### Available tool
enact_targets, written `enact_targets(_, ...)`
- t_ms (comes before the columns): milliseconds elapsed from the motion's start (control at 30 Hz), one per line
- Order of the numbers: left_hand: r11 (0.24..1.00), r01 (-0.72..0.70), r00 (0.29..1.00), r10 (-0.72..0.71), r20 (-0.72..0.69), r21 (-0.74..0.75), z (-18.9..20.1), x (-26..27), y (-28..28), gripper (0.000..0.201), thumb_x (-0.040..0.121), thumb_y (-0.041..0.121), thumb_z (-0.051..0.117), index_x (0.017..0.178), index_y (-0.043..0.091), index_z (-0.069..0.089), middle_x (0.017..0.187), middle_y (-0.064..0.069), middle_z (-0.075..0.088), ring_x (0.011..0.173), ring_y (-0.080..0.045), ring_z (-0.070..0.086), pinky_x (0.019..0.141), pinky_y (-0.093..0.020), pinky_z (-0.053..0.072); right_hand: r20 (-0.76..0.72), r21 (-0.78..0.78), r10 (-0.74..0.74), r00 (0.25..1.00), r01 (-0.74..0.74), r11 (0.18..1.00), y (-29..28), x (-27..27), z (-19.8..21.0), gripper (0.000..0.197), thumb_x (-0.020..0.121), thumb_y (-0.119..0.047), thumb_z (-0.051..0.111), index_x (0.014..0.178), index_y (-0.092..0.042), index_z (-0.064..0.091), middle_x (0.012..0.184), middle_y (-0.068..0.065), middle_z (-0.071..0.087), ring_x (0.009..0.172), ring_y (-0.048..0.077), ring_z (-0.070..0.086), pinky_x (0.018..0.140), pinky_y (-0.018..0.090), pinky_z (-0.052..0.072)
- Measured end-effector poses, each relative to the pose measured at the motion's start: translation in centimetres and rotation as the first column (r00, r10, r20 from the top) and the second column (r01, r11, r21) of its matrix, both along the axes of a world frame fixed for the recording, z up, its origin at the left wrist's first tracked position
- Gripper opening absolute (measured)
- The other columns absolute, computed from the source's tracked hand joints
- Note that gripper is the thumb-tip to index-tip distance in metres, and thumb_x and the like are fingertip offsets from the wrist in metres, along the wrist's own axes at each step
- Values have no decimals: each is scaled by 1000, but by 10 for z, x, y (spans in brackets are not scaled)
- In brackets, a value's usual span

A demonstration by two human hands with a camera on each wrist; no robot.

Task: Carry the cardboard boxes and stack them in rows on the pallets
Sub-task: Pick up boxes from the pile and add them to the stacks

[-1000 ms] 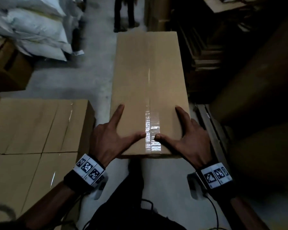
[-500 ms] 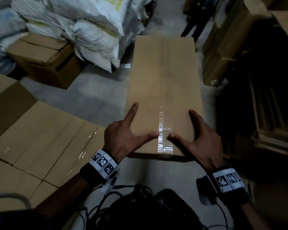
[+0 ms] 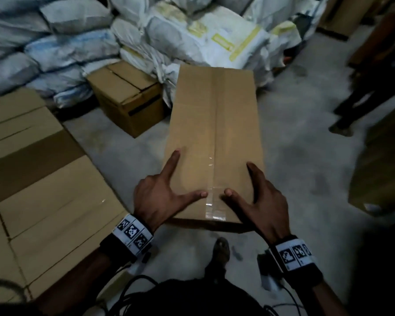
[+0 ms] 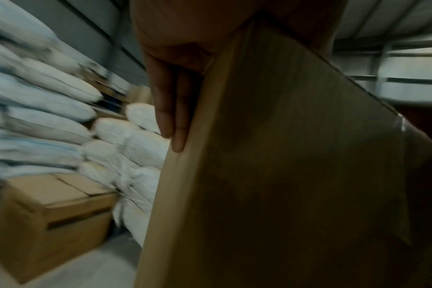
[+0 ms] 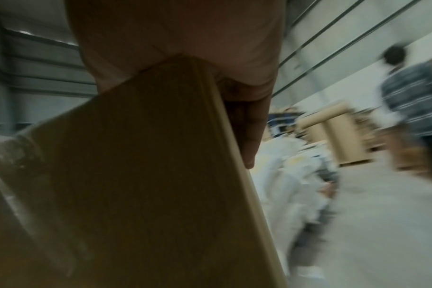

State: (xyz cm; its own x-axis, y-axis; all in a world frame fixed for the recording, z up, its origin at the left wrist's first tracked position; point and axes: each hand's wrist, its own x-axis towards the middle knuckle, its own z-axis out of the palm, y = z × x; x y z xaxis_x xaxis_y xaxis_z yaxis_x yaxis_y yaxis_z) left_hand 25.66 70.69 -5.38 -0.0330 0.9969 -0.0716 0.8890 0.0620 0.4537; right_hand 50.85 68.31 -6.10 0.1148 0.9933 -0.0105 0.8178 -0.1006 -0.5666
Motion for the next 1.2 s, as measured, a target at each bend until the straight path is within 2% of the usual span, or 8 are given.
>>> enact_targets(300,895,-445,893,447,-47,37,22,2,161,117,56,107,39,157,55,12,102,-13,74,100,-37,69,87,-40,54,30,-6,444,896,-444,896,277,-13,35,105,68,-102,38,156,-48,20,147,5,56,125,30,59,105,47,48)
enact_targets(500,760,-643,759,648,-52,95,1,-59,251,118,51,113,29,155,59,10,101,-15,73,90,-40,70,85,-44,57,57,21,654,754,-656,755,426,-97,22,104,69,-101,41,156,-48,19,157,-3,46,134,28,52,109,51,44)
enact_targets(667,620,-780,621,784,-19,85,-3,-141,318,119,53,112,26,156,54,10,80,-9,69,76,-31,68,82,-44,58,52,7,806,590,-807,590,530,-214,21,103,72,-100,41,157,-49,15,155,1,49,130,32,56,108,47,47)
enact_targets(767,535,-840,538,843,4,88,6,-187,348,121,53,113,21,157,52,7,72,-6,65,67,-26,65,77,-42,59,74,11,873,483,-875,483,578,-283,34,101,76,-97,40,159,-44,18,153,3,51,129,31,58,103,39,46)
enact_targets(867,439,-893,444,895,38,100,9,-225,367,121,55,112,22,158,50,8,72,-3,64,64,-23,63,73,-40,59,69,35,929,365,-931,363,618,-349,41,104,74,-98,37,159,-41,20,162,-2,40,138,30,50,113,49,42)
enact_targets(967,334,-935,343,937,61,123,12,-255,373,118,59,110,28,158,50,10,85,-2,68,68,-21,64,73,-38,59,65,27,961,269,-963,268,641,-412,42,104,72,-99,38,158,-44,20,159,2,44,137,32,50,111,51,43)
enact_targets(1100,129,-981,140,988,71,147,11,-289,368,115,60,109,31,158,51,13,87,-3,71,70,-22,66,71,-37,59,76,-7,992,100,-995,101,651,-499,37,106,69,-101,34,158,-46,18,150,7,52,129,34,55,108,49,44)
enact_targets(1200,-38,-989,-34,999,34,142,7,-311,364,116,58,110,30,157,50,17,75,-2,69,66,-24,66,69,-38,59,51,-29,996,-70,-997,-69,648,-562,29,103,72,-97,38,159,-44,19,152,8,50,133,32,52,111,46,42)
